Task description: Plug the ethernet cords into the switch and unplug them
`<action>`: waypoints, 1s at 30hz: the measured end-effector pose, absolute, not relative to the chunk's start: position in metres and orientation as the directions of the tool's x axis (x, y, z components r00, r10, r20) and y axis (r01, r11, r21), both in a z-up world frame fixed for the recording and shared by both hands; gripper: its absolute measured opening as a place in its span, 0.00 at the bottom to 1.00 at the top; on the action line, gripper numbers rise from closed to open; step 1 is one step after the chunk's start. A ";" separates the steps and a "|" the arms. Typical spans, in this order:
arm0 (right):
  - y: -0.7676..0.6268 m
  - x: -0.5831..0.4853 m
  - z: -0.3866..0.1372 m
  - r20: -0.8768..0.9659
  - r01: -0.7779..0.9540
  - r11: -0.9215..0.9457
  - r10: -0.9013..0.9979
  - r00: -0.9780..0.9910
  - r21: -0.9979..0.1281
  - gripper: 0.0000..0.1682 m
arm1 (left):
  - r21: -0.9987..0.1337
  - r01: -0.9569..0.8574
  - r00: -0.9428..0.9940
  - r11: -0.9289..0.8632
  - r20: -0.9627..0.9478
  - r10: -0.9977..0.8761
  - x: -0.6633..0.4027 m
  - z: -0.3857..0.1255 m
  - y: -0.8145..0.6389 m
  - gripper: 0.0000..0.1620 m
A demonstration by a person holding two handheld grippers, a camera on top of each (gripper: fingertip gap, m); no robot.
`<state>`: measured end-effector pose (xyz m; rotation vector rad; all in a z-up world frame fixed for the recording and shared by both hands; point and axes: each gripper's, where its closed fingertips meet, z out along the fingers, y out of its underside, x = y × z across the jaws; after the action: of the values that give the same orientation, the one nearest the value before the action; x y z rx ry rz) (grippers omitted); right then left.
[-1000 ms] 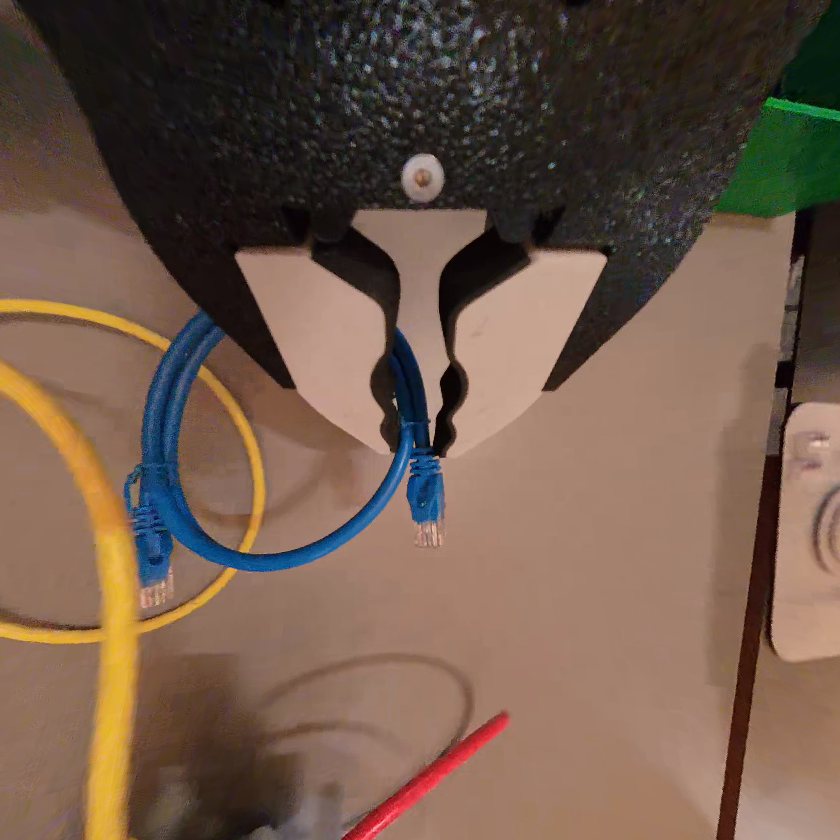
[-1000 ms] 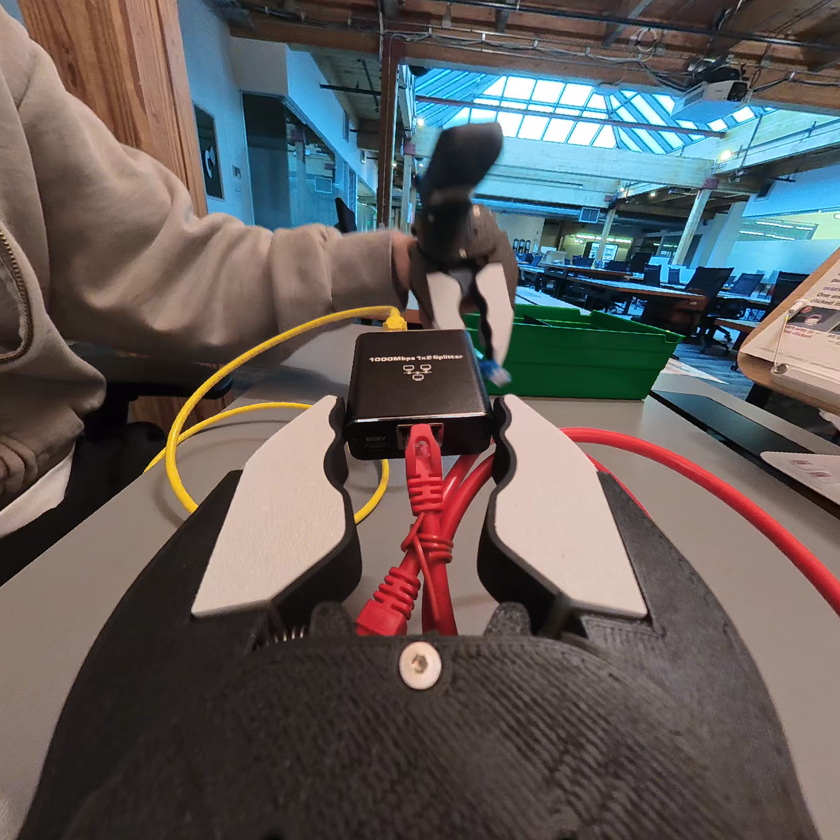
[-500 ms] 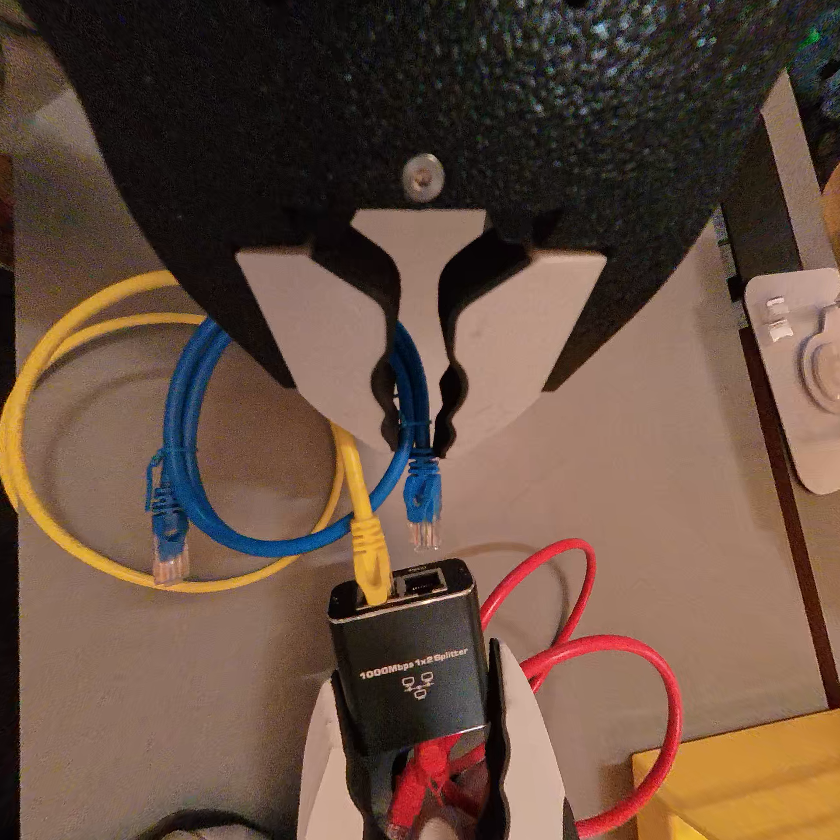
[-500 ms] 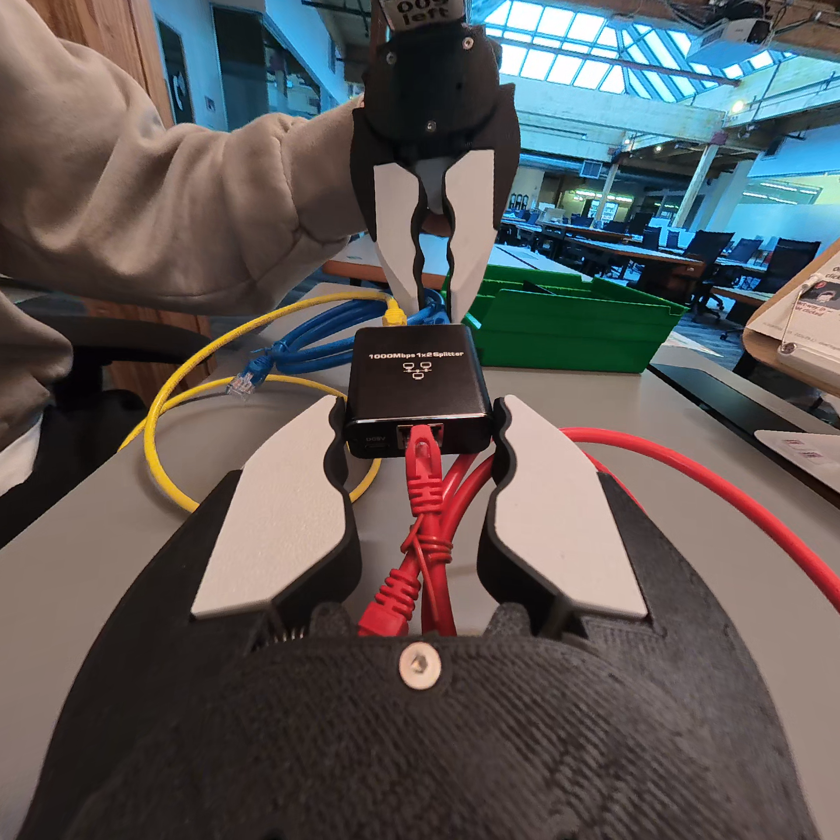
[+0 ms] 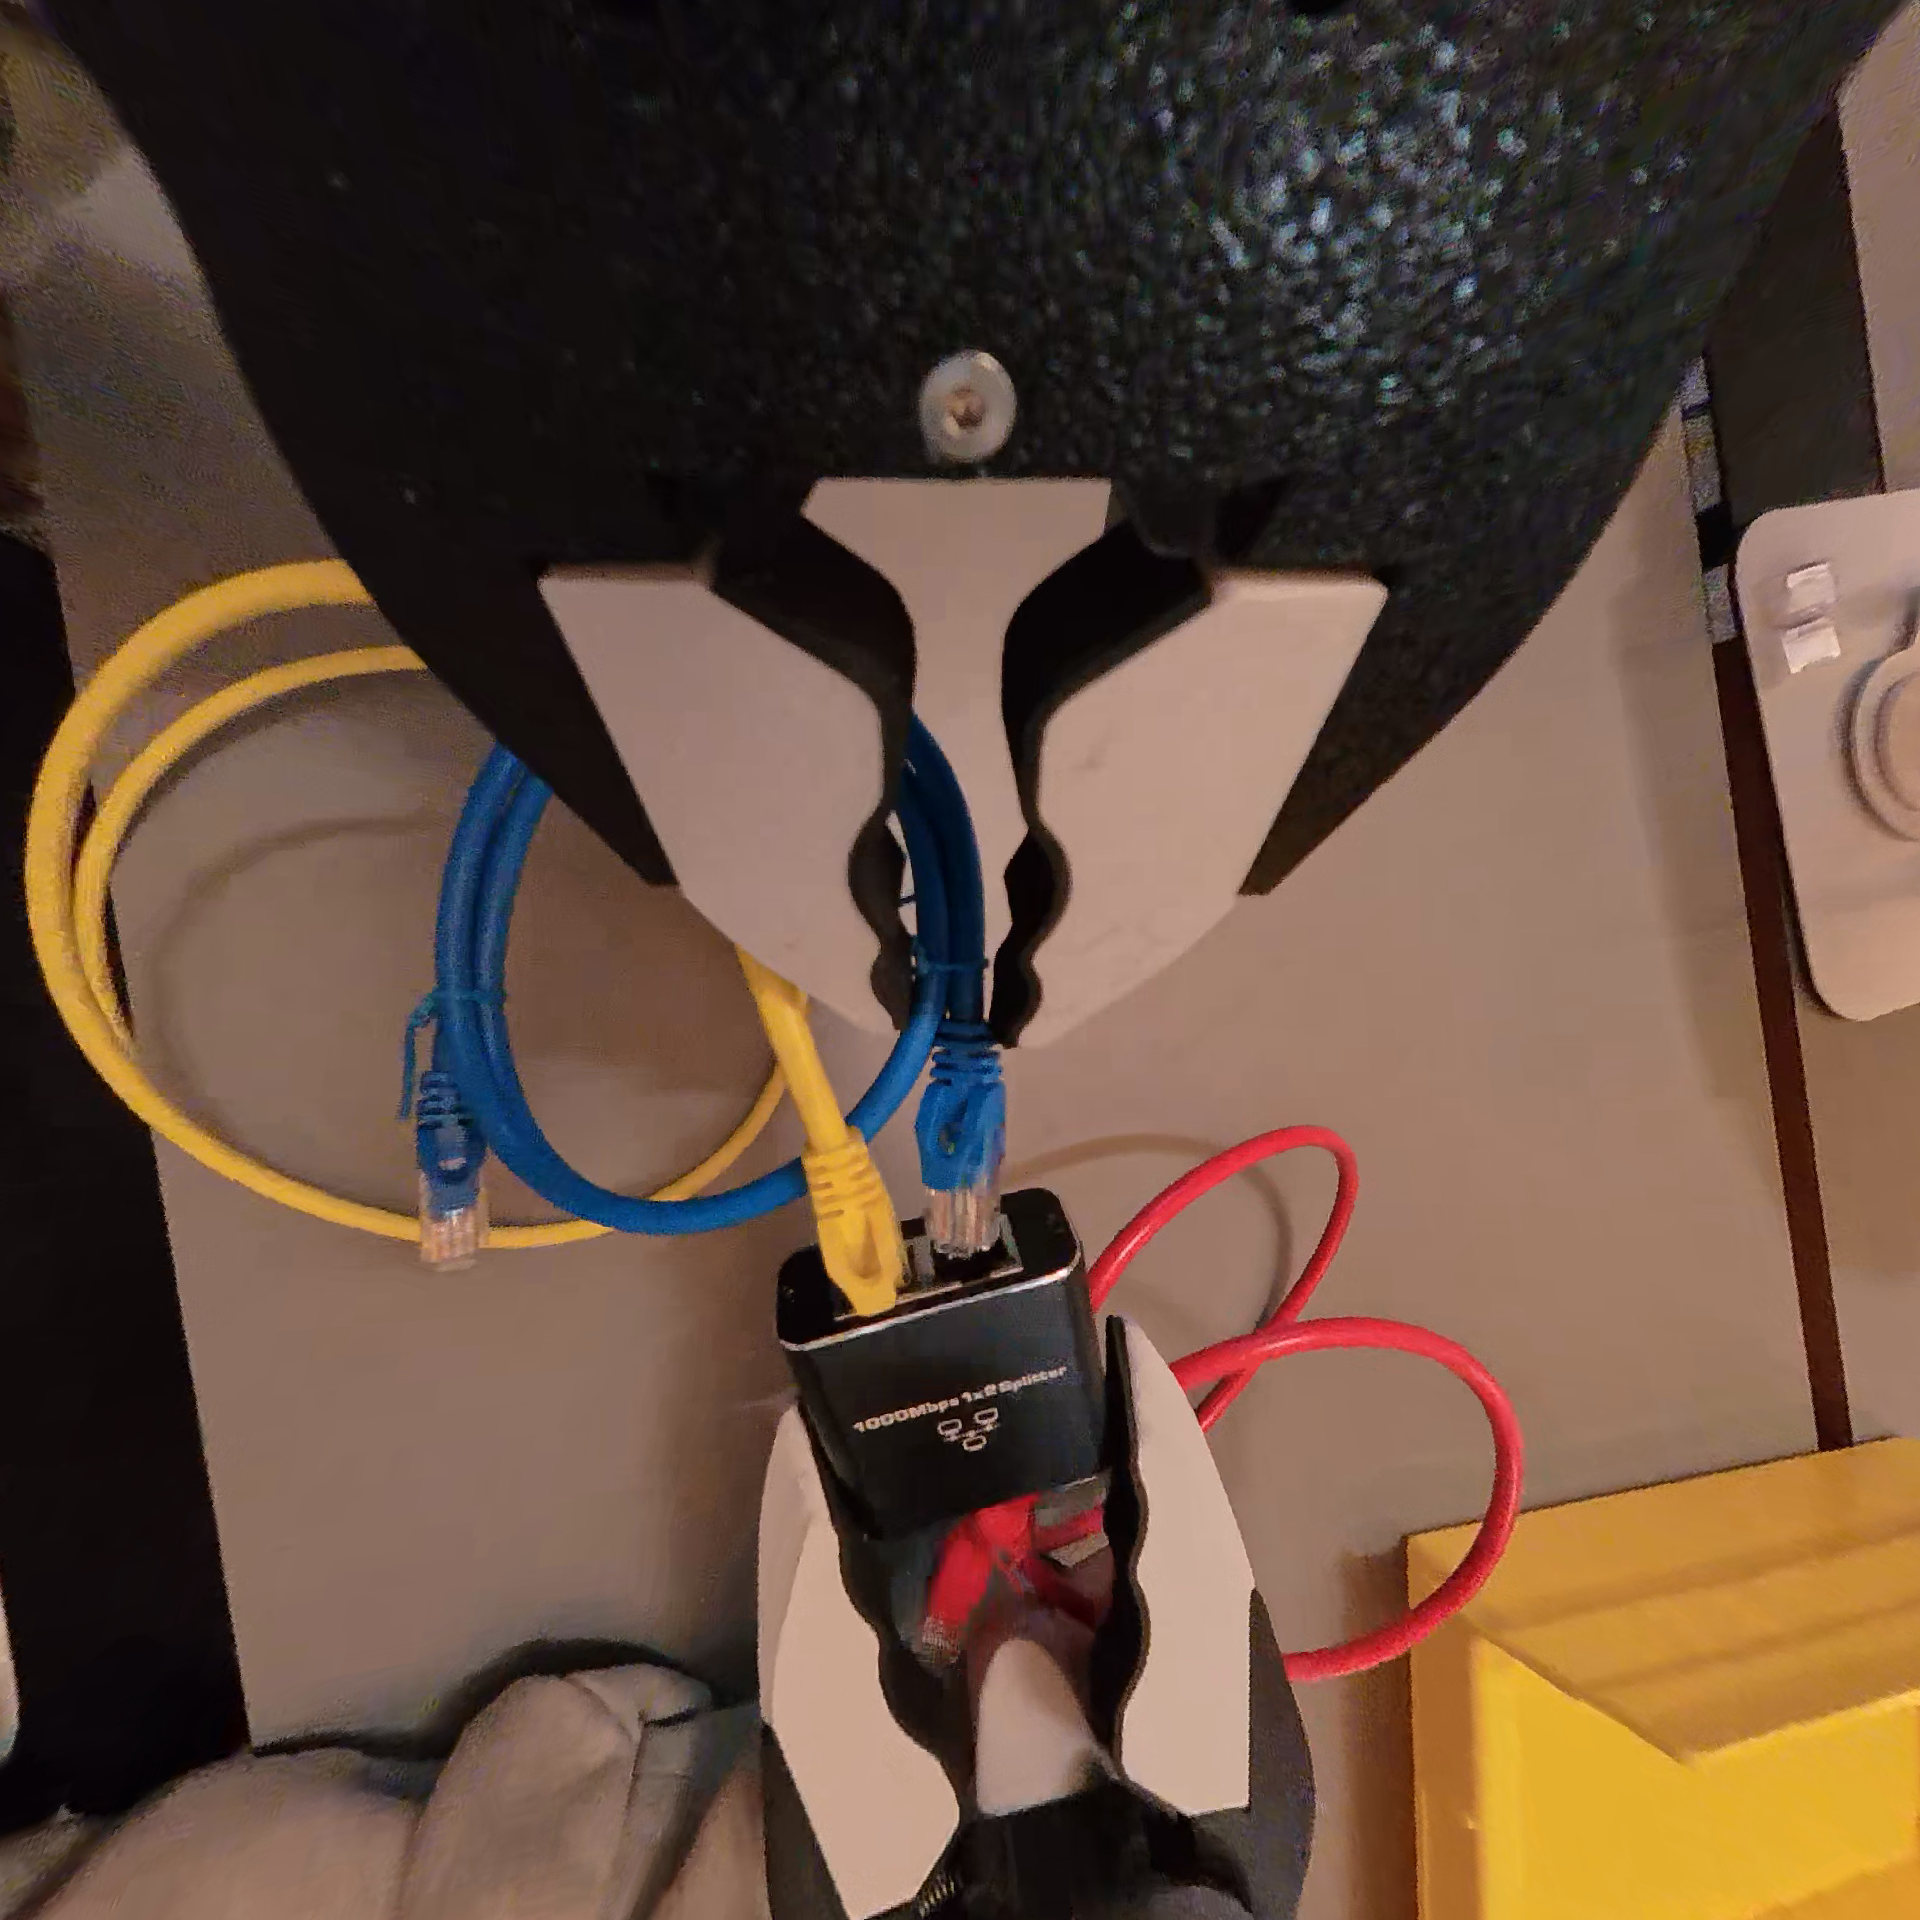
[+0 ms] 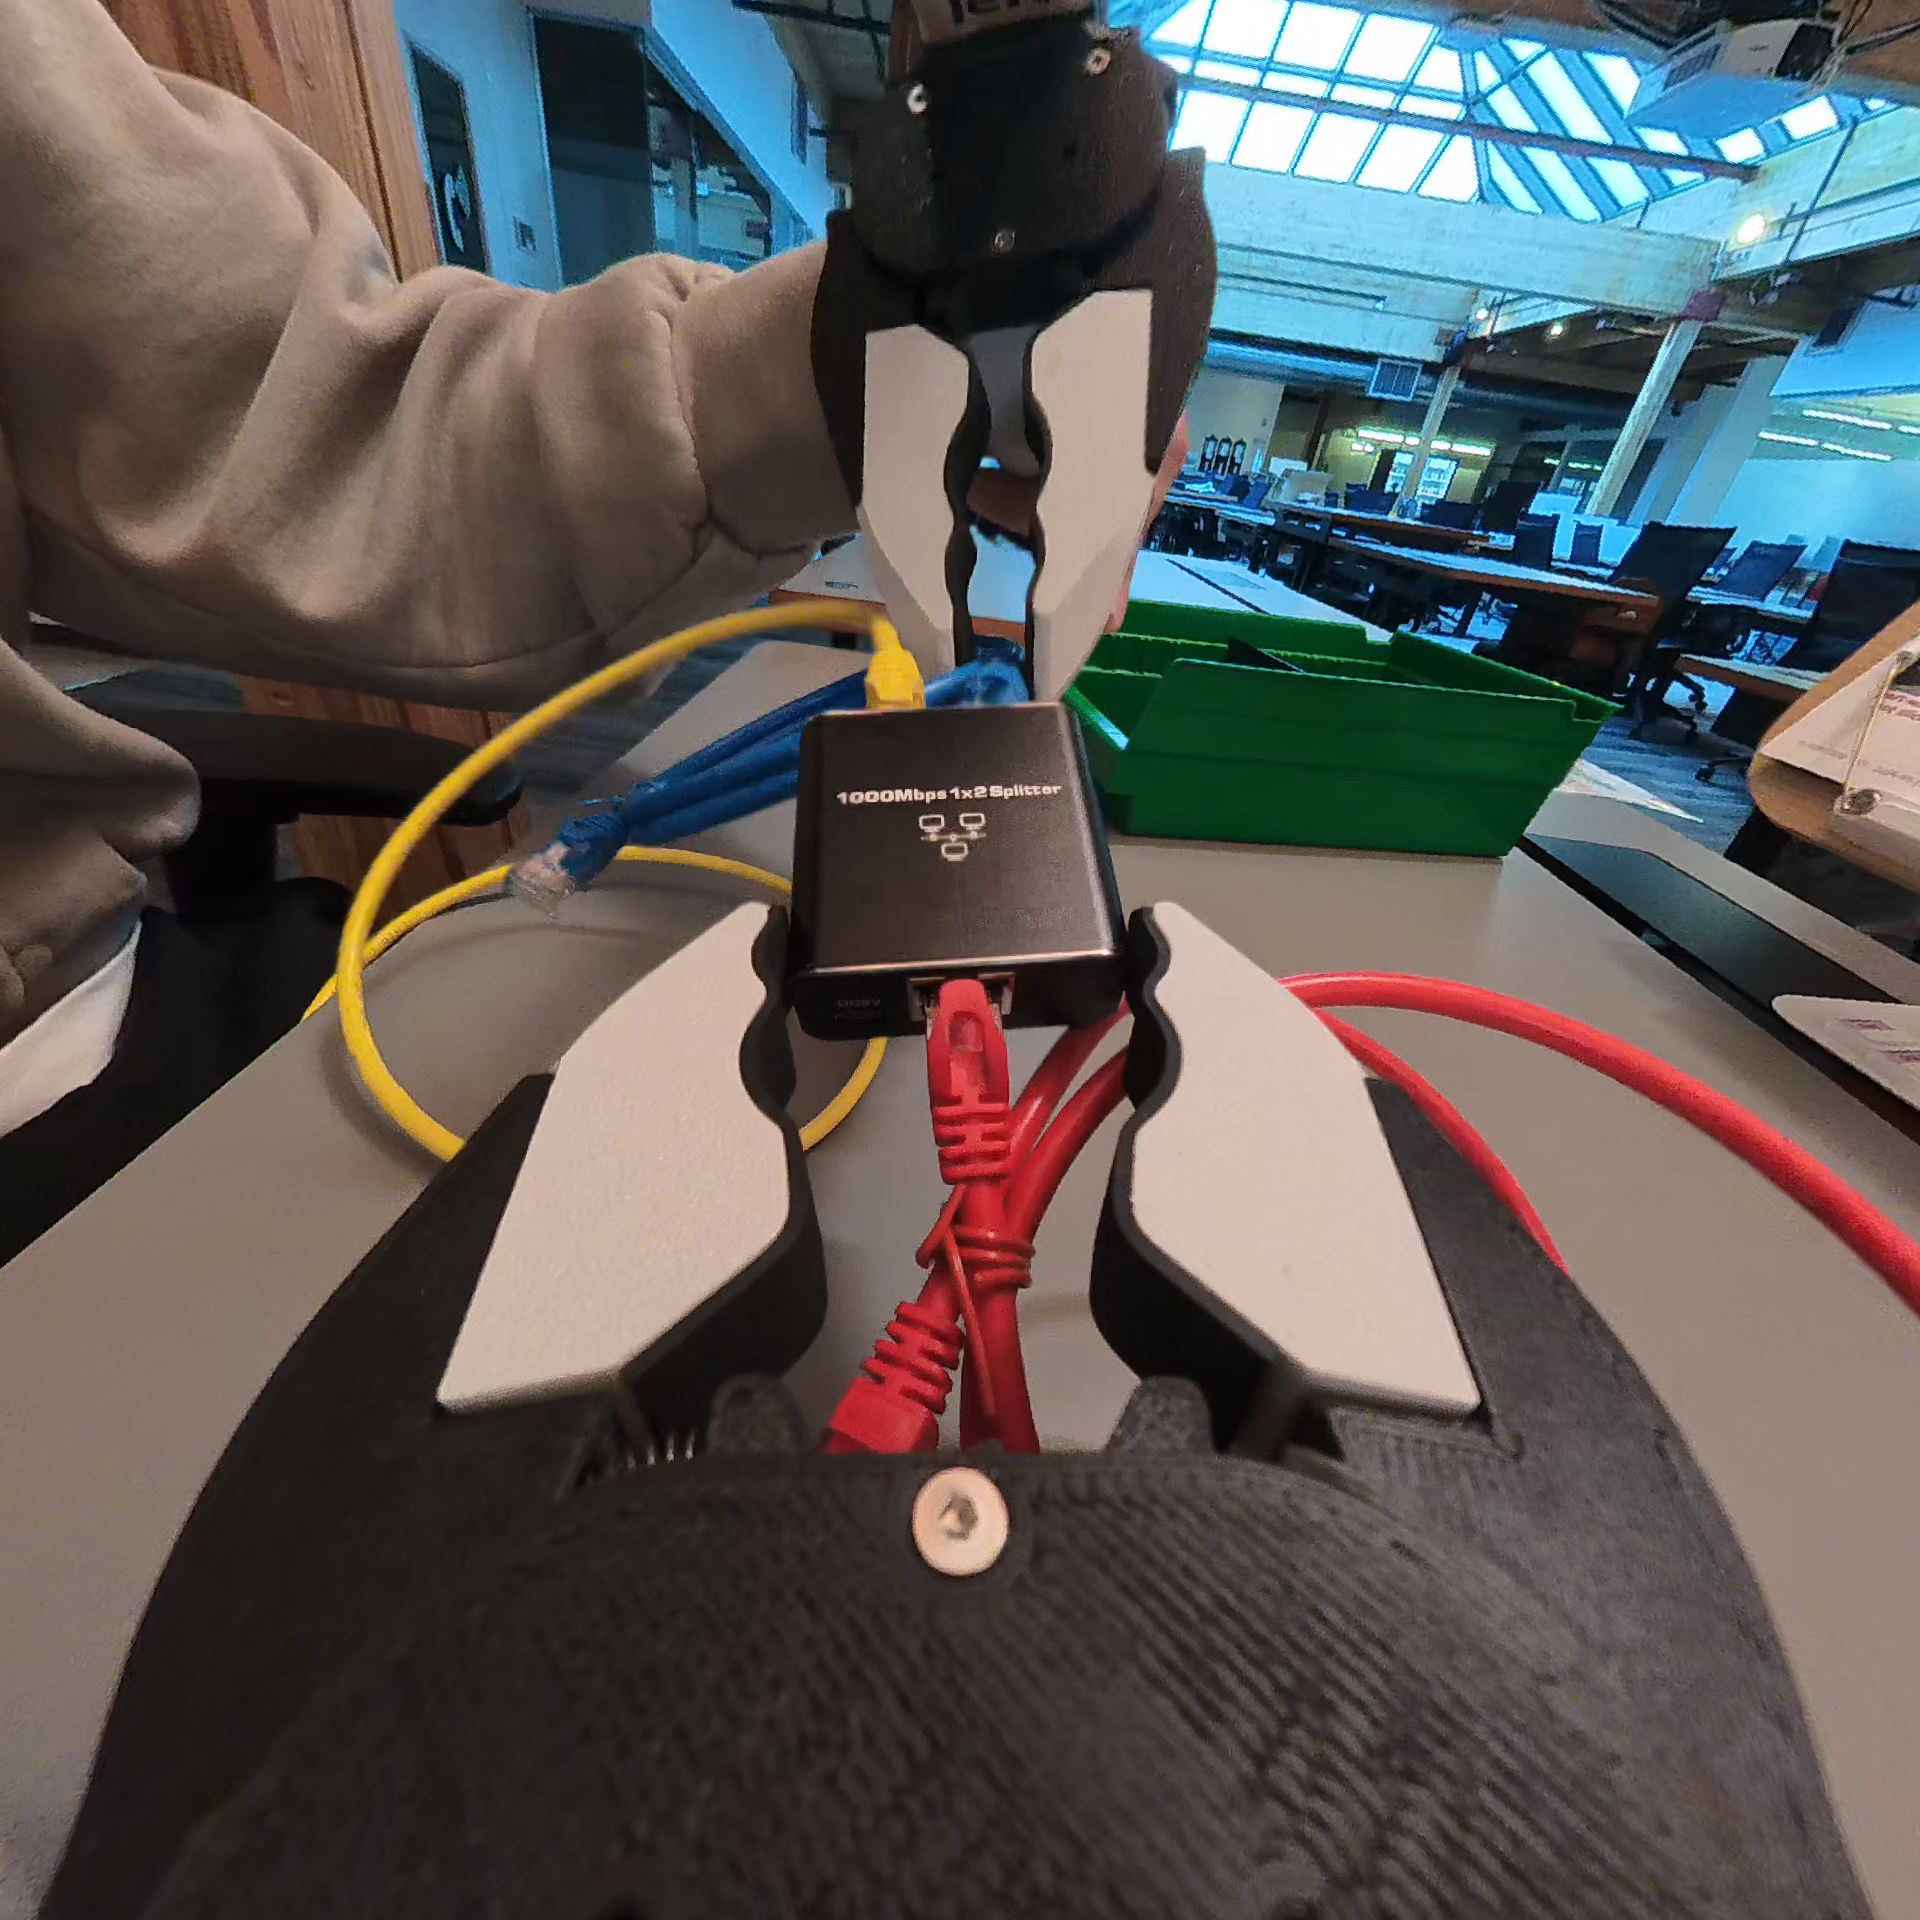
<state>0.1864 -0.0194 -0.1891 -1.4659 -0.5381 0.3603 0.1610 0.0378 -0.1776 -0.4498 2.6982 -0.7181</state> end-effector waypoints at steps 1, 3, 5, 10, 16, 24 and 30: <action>-0.019 0.186 -0.190 0.125 0.095 0.082 0.540 0.833 -0.992 0.37 | -0.529 -0.224 -0.905 0.819 -0.200 -0.376 0.161 -0.177 0.037 0.09; -0.019 0.187 -0.189 0.119 0.090 0.081 0.539 0.834 -0.993 0.38 | -0.521 -0.238 -0.912 0.820 -0.171 -0.373 0.161 -0.178 0.037 0.09; -0.019 0.189 -0.188 0.113 0.081 0.082 0.534 0.838 -0.993 0.37 | -0.508 -0.227 -0.918 0.831 -0.173 -0.357 0.163 -0.180 0.038 0.09; -0.019 0.191 -0.186 0.109 0.070 0.095 0.522 0.846 -0.993 0.37 | -0.518 -0.180 -0.910 0.836 -0.236 -0.342 0.168 -0.181 0.041 0.09; -0.022 0.189 -0.186 0.114 0.070 0.102 0.539 0.835 -0.992 0.37 | -0.382 -0.457 -0.808 0.804 -0.201 -0.554 0.170 -0.228 0.107 0.10; -0.022 0.184 -0.189 0.134 0.100 0.091 0.559 0.818 -0.991 0.37 | -0.404 -0.644 -0.711 0.650 0.001 -0.703 0.151 -0.299 0.123 0.16; -0.022 0.185 -0.188 0.124 0.085 0.095 0.557 0.821 -0.992 0.37 | -0.554 -0.690 -0.581 0.466 0.040 -0.813 0.165 -0.268 0.135 0.21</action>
<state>0.1852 -0.0223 -0.1879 -1.4513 -0.5502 0.3768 0.1652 0.1353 -0.2685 -1.2983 2.4851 -0.7790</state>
